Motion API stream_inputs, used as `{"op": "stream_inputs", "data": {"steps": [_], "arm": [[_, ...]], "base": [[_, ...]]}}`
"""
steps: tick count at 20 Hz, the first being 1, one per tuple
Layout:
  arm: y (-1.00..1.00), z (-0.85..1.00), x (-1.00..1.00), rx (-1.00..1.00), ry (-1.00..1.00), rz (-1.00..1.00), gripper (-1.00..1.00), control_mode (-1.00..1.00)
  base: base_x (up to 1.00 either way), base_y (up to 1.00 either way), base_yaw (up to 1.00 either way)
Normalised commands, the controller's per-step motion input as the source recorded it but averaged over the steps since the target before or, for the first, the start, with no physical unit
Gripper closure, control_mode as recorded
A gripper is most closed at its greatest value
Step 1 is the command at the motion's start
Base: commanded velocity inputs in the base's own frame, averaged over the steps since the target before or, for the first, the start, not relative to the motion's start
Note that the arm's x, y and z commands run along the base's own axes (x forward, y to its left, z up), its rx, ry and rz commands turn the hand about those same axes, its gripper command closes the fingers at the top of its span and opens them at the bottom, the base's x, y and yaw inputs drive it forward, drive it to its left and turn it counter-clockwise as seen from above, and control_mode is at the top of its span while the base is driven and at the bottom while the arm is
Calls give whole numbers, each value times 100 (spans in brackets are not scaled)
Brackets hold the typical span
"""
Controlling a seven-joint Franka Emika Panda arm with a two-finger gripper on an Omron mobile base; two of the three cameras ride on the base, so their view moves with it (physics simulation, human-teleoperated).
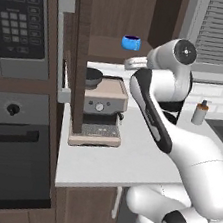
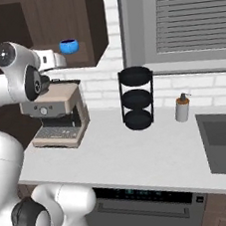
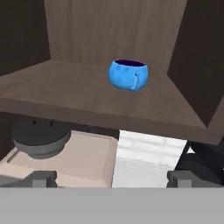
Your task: Gather all objects into one cabinet and sort the glasses and bowls to opposite sides.
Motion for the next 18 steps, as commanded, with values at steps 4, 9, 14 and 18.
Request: {"op": "stream_inputs", "data": {"steps": [4,9,14,18], "arm": [[0,56,18,3,-14,0,-100,-100],[0,30,18,7,0,-3,-100,-100],[-1,19,32,11,3,-3,-100,-100],[-12,-6,64,6,2,-1,-100,-100]], "base": [[0,0,0],[0,0,0],[0,0,0],[0,0,0]]}}
